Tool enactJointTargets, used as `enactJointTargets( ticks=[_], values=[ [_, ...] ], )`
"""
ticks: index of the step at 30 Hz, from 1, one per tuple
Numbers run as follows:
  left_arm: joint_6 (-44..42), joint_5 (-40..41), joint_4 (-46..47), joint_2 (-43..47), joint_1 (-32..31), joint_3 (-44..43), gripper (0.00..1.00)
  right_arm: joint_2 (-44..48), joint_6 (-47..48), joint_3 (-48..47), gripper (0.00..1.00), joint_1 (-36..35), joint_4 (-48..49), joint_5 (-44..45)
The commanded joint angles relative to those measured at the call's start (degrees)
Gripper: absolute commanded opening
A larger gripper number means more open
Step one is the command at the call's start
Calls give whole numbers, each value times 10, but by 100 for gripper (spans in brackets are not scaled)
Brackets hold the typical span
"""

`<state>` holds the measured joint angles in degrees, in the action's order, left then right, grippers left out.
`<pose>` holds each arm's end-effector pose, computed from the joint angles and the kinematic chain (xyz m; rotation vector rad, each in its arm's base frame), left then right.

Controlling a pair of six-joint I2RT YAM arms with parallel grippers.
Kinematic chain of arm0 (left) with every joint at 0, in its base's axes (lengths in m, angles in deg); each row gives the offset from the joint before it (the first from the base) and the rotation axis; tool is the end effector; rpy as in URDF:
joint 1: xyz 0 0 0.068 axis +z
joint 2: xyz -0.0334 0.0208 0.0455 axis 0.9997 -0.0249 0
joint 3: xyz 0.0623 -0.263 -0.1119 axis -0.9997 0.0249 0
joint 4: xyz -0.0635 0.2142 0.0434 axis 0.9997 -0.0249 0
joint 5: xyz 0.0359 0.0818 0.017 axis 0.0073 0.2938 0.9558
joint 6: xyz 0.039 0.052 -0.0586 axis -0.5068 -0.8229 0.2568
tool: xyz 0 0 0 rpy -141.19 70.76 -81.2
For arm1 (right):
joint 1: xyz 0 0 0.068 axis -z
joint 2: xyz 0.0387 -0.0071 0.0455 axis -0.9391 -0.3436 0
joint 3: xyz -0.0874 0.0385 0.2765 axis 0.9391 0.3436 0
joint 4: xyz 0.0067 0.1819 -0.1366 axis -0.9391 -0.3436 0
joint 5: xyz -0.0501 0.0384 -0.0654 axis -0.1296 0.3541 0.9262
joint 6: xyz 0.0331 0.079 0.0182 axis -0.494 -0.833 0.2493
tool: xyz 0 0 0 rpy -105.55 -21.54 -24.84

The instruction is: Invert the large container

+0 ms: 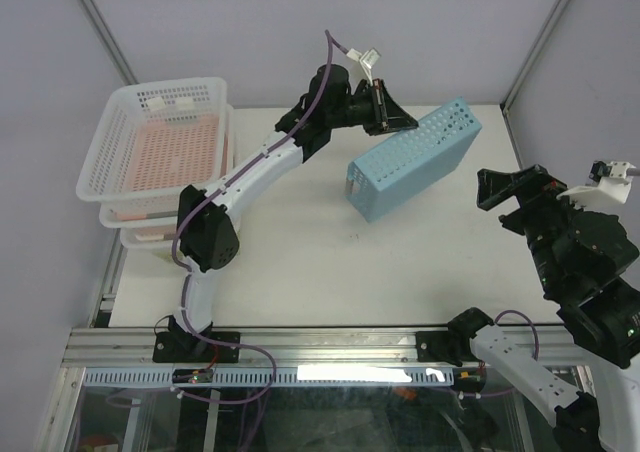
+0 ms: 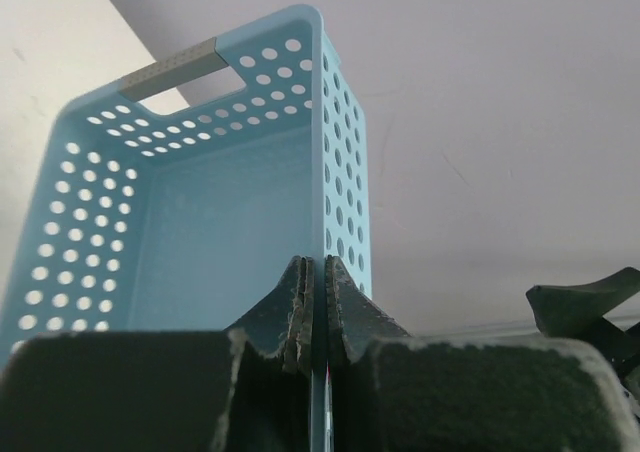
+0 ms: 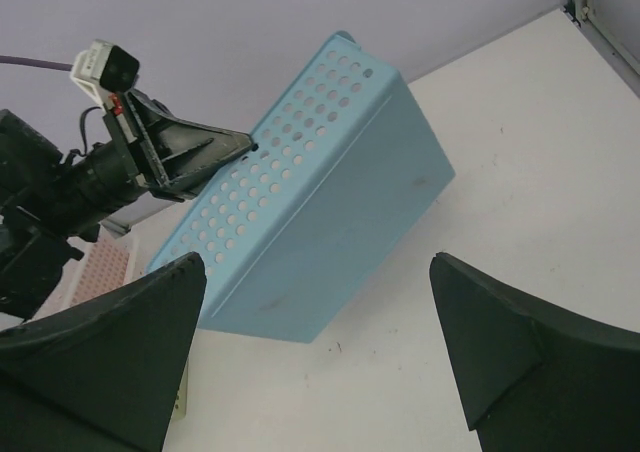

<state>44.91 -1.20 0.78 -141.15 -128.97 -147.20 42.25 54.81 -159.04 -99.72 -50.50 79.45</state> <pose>0.3547 -0.3531 0.4051 0.3002 1.9936 -1.5318 0.0476 -0.0186 0.4448 0.4007 1.6388 0.3290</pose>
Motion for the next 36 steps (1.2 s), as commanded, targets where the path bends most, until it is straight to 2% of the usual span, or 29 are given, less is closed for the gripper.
enactJointTargets(
  ticks=[1,16,31,36],
  values=[
    [108,-59,157,-26,-12,5,0,-17,3,-25,99,2,3,12],
    [269,-100,344,-118,-17,112,0,-29,-28,-1,99,2,-9,-5],
    [307,-141,363,-213,40,80,0,-65,-91,-4,98,2,-95,-8],
    [258,-129,342,-230,64,70,0,-77,-106,7,98,2,-111,-26]
  ],
)
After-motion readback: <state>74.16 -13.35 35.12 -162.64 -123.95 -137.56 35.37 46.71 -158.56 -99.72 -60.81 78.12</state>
